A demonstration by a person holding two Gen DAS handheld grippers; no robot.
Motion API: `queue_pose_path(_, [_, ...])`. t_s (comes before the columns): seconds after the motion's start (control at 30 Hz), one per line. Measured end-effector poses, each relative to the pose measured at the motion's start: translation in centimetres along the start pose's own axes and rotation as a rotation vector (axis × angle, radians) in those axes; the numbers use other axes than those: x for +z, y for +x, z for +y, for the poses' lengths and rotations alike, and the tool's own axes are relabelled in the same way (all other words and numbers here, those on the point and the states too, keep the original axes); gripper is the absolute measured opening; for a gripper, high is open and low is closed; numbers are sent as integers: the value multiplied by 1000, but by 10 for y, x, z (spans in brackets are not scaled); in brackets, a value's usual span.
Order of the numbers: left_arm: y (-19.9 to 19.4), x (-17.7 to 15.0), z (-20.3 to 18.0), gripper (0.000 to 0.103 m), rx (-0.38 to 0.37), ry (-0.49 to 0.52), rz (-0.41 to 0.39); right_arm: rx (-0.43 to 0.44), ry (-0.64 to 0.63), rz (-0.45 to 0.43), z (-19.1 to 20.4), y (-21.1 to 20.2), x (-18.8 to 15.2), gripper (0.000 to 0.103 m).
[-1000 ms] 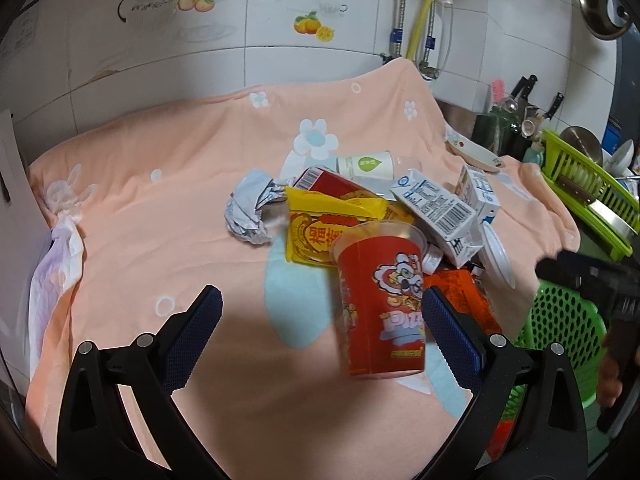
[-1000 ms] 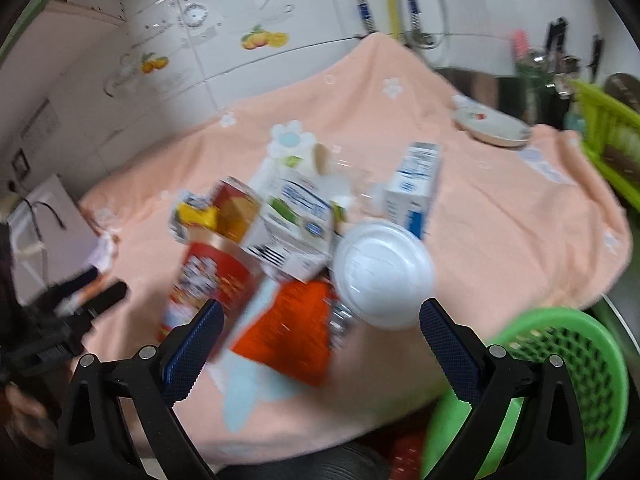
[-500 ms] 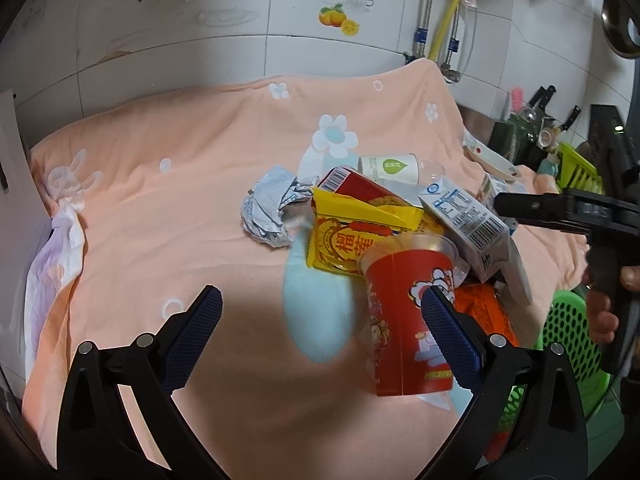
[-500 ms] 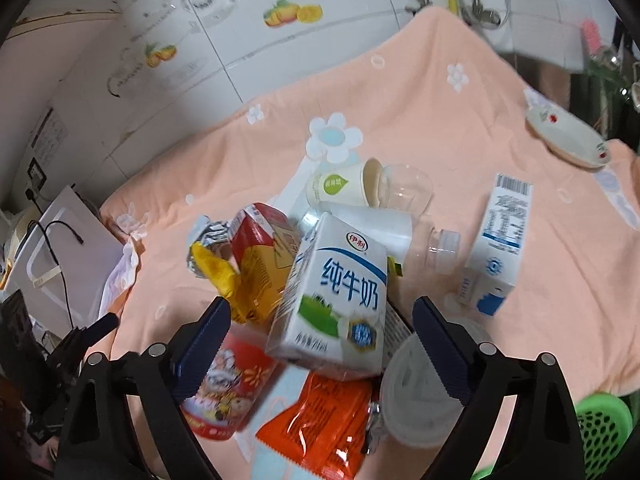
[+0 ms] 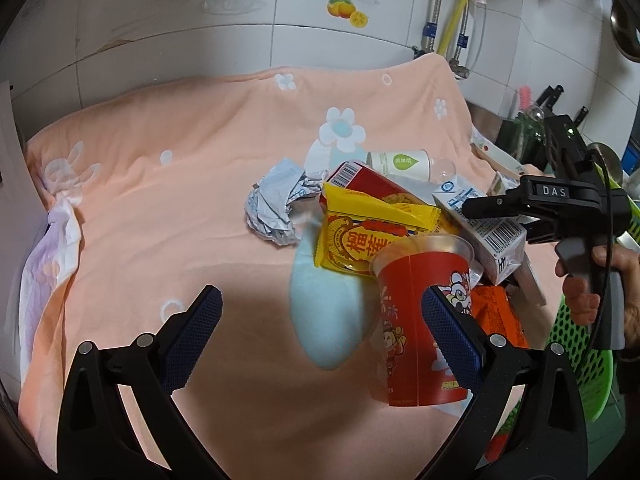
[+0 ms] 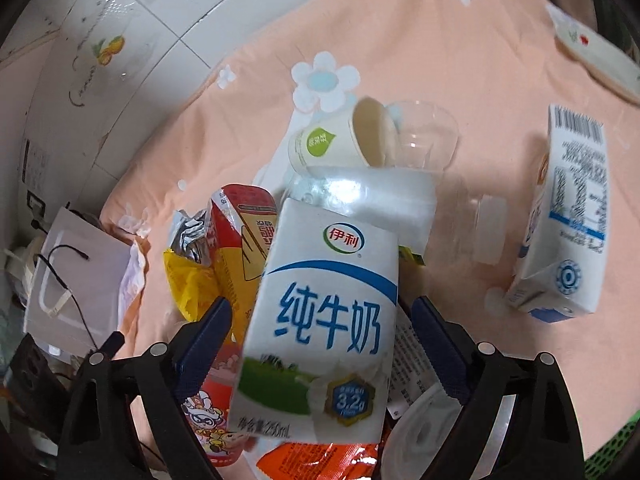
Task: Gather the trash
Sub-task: 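Drop the milk carton into the green basket while the left gripper grasps the red cup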
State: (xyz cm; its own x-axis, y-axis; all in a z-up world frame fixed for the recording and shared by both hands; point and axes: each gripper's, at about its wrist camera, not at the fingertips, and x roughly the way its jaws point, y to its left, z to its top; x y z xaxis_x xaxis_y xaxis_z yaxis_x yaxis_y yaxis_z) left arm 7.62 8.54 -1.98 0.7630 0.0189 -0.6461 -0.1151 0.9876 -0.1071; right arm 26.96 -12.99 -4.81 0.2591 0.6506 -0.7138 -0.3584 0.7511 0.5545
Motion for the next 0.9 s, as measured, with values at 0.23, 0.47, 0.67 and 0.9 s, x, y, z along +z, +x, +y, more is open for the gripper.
queue_pose_path(0.23, [4,0,-13,97,-49,22,19,73,30,-42,-4,-15,-3,67])
queue_pose_path(0.47, [12,1,-42,97,-133,72,50,33,-47,-184,17,-66,-19,67])
queue_pose_path(0.67, [35,1,-64,94,-179,102,108,-40,-93,-301,26,-113,-56,67])
queue_pose_path(0.9, [59,-1,-67,82,-162,91,157,-209,-129,-401,21,-150,-119,67])
